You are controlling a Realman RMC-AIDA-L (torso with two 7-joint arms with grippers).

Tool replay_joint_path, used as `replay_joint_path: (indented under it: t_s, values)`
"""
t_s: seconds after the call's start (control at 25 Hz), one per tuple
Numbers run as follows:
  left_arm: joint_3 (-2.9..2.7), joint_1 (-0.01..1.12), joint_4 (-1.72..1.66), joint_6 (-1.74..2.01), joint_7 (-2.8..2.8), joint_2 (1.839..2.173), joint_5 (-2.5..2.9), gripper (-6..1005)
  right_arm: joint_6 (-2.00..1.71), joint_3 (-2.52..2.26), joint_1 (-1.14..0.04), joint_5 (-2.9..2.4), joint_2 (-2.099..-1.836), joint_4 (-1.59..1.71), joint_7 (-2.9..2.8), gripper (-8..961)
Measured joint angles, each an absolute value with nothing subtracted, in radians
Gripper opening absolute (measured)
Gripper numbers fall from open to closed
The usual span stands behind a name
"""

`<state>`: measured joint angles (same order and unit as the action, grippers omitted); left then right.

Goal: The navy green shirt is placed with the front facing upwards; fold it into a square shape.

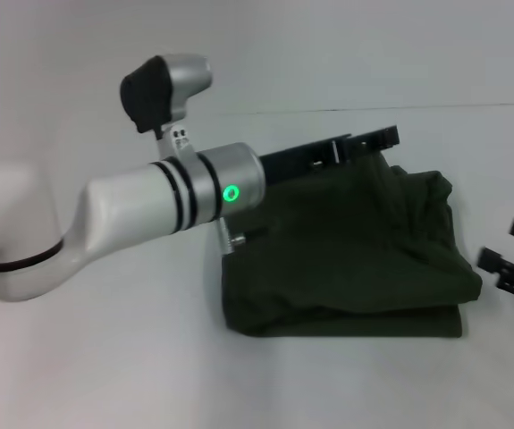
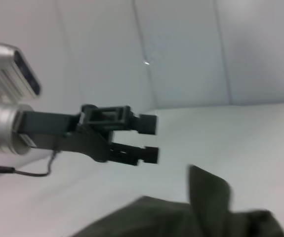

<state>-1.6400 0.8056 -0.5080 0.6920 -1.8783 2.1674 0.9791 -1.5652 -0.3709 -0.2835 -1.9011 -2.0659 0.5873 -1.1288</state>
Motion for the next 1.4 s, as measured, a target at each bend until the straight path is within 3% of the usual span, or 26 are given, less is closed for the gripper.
replay_joint_path:
  t_s: [0.16, 0.4, 1.08, 1.4]
  values:
    - [-1.536, 0.749, -0.51, 0.797, -1.798, 2.163, 0.987, 909, -1.562, -0.405, -0.349, -1.917, -2.089, 0.585, -1.128, 851]
    - [-1.352, 0.678, -0.521, 0.911, -1.777, 2.158, 1.091, 908, -1.458, -0.509, -0.442, -1.922, -2.093, 0.482, -1.129, 851]
    - [-1.285, 0.653, -0.523, 0.932, -1.771, 2.158, 1.135, 904, -1.347, -0.56, -0.363, -1.924, -2.091, 0.369, -1.131, 850]
    - [-1.275, 0.653, -0.523, 0.931, -1.765, 2.157, 1.135, 904, -1.403, -0.499, -0.402, -1.904, -2.089, 0.378, -1.126, 851]
